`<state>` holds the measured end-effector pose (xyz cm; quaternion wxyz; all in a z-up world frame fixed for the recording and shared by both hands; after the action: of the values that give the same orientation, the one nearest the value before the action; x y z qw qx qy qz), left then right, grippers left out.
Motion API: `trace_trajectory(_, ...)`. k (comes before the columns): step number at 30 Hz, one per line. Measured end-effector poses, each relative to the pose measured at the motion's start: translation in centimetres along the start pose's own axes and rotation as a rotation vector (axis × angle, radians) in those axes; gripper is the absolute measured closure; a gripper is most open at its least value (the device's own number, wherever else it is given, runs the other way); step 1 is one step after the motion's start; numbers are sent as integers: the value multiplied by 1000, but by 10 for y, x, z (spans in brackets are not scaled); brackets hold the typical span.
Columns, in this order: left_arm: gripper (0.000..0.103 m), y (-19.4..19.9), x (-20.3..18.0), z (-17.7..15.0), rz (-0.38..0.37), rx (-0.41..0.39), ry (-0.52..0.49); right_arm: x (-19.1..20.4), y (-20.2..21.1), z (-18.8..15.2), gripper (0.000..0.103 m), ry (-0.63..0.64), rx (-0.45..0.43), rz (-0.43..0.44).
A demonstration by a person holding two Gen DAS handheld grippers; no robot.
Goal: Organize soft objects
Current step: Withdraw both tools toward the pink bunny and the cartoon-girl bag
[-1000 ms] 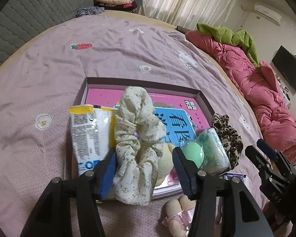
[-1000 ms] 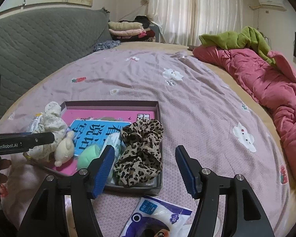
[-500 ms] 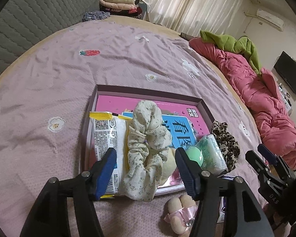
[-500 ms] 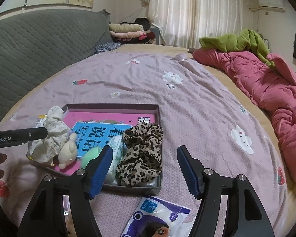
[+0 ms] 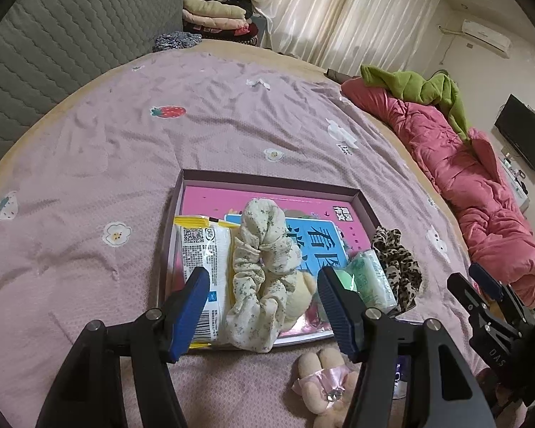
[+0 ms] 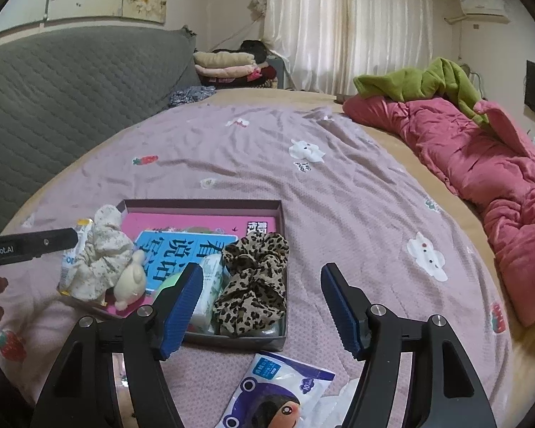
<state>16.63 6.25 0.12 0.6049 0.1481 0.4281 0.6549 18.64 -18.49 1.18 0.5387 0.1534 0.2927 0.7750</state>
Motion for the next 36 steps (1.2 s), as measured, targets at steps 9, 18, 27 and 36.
trace_trajectory(9, 41, 17, -7, -3, 5, -13, -13, -4, 19, 0, 30, -8, -22, -5)
trace_trajectory(18, 41, 35, -13, -13, 10, -16, -32, -9, 38, -6, 29, -22, -27, -8)
trace_trajectory(27, 40, 49, -19, -23, -1, -16, -38, -12, 58, -20, 29, -22, -25, -13)
trace_trajectory(36, 40, 53, -24, -47, -18, 18, -54, -12, 71, -40, 29, -10, 1, -24)
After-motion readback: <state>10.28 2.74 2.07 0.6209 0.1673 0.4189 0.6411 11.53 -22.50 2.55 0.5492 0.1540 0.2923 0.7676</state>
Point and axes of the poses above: each gripper's, at about its wrist camera, not at the fingertips, and y roughly against the way its jaws point, x to its left, z to its top, the point moved 2 cm from there along -y, roughly the way its jaws point, and after that the axes turned 4 degrees about y, right-handed, at the moved point
